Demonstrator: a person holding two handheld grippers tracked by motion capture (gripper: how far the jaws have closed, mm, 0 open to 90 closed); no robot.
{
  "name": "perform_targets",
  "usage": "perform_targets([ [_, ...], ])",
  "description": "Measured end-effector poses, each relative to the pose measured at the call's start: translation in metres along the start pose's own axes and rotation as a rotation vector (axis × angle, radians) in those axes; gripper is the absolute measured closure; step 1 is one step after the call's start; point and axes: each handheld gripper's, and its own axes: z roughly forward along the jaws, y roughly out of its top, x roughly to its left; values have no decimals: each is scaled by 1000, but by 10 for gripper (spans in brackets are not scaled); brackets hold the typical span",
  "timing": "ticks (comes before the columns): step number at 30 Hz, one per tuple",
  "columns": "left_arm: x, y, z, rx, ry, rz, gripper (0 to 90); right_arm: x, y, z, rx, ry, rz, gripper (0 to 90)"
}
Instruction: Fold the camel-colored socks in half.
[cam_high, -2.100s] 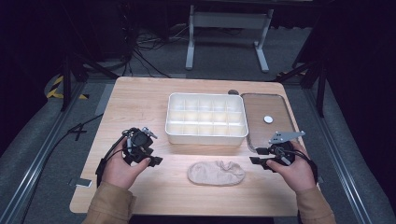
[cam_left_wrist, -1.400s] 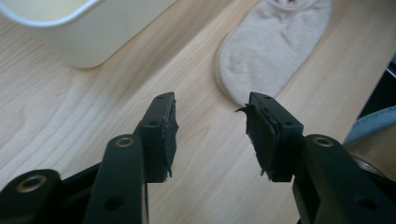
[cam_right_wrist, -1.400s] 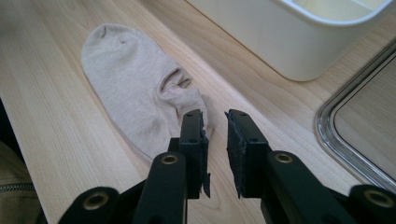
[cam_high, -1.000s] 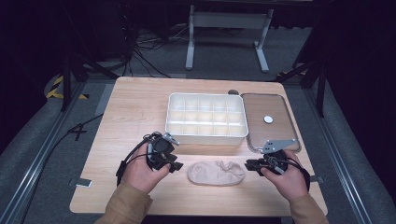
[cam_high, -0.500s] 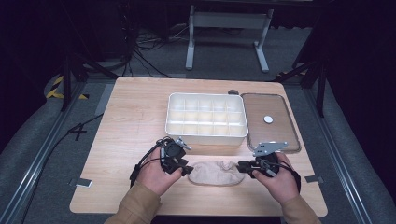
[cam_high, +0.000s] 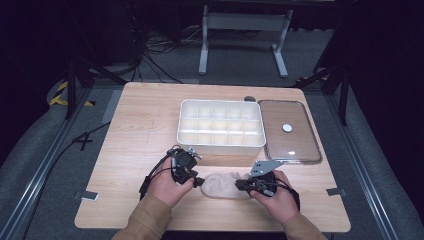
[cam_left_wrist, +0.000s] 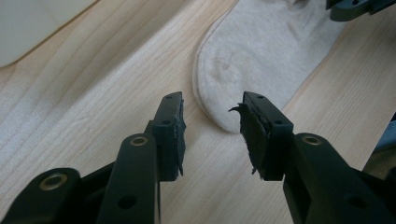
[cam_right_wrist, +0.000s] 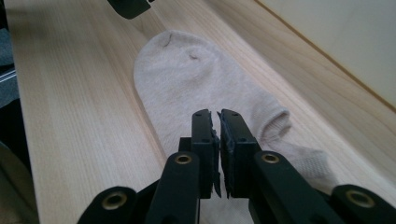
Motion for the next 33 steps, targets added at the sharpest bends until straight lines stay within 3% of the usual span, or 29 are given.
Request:
perform_targets([
  [4, 1, -4, 2, 0, -9, -14, 576, 1, -1, 10, 8, -6, 3, 870],
  [10, 3, -10, 4, 6, 5, -24, 553, -3, -3, 18, 64, -76, -20, 862],
  [16, 4, -15, 8, 8, 0, -40, 539, -5, -2, 23, 74, -51, -57, 869],
  [21, 5, -17, 12, 7, -22, -57, 549, -1, -2, 28, 50, -12, -78, 878],
  [33, 6, -12, 26, 10, -15, -69, 579, 5, -5, 29, 26, -16, -87, 878],
])
